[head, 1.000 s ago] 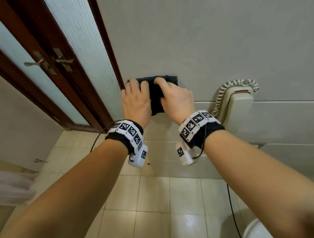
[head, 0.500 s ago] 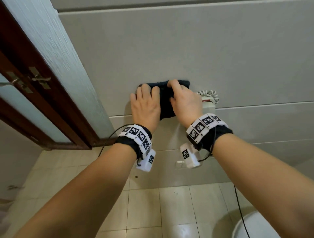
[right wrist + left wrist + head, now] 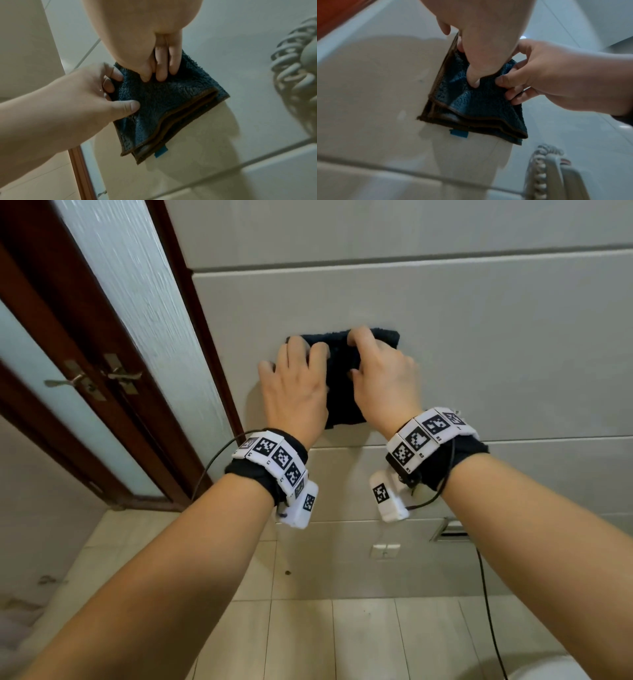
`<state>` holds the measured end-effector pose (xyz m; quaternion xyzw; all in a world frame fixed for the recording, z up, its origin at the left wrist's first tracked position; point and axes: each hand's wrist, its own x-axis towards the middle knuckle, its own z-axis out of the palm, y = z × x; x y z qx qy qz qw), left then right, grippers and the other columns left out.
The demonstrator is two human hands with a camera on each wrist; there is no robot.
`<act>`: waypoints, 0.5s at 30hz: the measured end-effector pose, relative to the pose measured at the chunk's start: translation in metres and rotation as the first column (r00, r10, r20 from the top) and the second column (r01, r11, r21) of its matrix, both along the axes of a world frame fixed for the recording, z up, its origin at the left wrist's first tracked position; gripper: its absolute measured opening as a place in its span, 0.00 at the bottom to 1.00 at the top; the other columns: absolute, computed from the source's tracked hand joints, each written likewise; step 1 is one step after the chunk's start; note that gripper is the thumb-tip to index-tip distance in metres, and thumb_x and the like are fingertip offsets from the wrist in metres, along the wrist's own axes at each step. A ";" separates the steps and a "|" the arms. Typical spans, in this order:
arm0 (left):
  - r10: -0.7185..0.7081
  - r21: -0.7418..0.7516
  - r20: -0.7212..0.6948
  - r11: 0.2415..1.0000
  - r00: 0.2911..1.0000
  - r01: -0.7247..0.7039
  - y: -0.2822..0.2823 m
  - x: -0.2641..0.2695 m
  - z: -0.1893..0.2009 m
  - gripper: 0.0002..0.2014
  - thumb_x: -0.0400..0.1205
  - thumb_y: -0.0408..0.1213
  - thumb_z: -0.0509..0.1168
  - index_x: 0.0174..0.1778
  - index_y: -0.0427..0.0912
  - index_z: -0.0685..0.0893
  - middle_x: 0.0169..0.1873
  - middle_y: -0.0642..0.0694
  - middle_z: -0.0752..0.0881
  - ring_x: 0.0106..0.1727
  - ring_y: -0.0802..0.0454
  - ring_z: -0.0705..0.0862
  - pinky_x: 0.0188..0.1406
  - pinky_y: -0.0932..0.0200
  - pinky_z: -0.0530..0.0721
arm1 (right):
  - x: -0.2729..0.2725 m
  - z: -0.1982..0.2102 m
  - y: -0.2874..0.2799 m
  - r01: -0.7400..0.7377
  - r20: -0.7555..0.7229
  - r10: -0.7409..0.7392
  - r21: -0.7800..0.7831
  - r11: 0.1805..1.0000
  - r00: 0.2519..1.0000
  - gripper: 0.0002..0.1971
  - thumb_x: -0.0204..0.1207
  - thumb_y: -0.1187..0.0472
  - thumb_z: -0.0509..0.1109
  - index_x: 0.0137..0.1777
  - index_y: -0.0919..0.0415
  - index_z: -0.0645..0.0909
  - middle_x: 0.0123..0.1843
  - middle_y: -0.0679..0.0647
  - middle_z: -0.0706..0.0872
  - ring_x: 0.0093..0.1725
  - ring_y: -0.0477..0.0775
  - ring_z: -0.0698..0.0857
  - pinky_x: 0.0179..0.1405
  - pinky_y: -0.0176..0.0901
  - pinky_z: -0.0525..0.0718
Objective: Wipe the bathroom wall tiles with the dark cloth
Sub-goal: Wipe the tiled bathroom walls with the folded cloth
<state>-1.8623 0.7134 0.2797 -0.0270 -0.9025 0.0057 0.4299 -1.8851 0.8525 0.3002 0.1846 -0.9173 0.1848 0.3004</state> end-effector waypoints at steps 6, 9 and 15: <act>0.026 0.012 0.090 1.000 0.996 -0.027 -0.038 0.011 -0.038 0.25 0.70 0.42 0.78 0.61 0.45 0.79 0.51 0.43 0.77 0.49 0.43 0.78 0.43 0.48 0.71 | 0.005 -0.037 -0.036 -0.043 0.013 0.043 0.041 0.998 0.999 0.16 0.76 0.63 0.67 0.62 0.53 0.73 0.43 0.53 0.84 0.36 0.67 0.83 0.29 0.49 0.71; 0.059 0.022 0.142 0.998 0.988 -0.063 -0.055 0.014 -0.062 0.24 0.70 0.43 0.78 0.60 0.44 0.79 0.51 0.43 0.77 0.48 0.43 0.77 0.43 0.47 0.72 | 0.007 -0.062 -0.054 -0.064 0.023 0.063 0.055 0.996 0.998 0.16 0.76 0.62 0.67 0.63 0.51 0.72 0.41 0.53 0.84 0.34 0.68 0.83 0.29 0.49 0.74; 0.078 0.054 0.188 0.995 0.979 -0.089 -0.070 0.016 -0.095 0.25 0.70 0.41 0.79 0.60 0.43 0.80 0.51 0.42 0.77 0.50 0.43 0.78 0.43 0.47 0.71 | 0.007 -0.098 -0.071 -0.096 0.009 0.096 0.057 0.994 0.995 0.18 0.75 0.61 0.69 0.62 0.49 0.68 0.40 0.53 0.84 0.31 0.69 0.83 0.26 0.50 0.77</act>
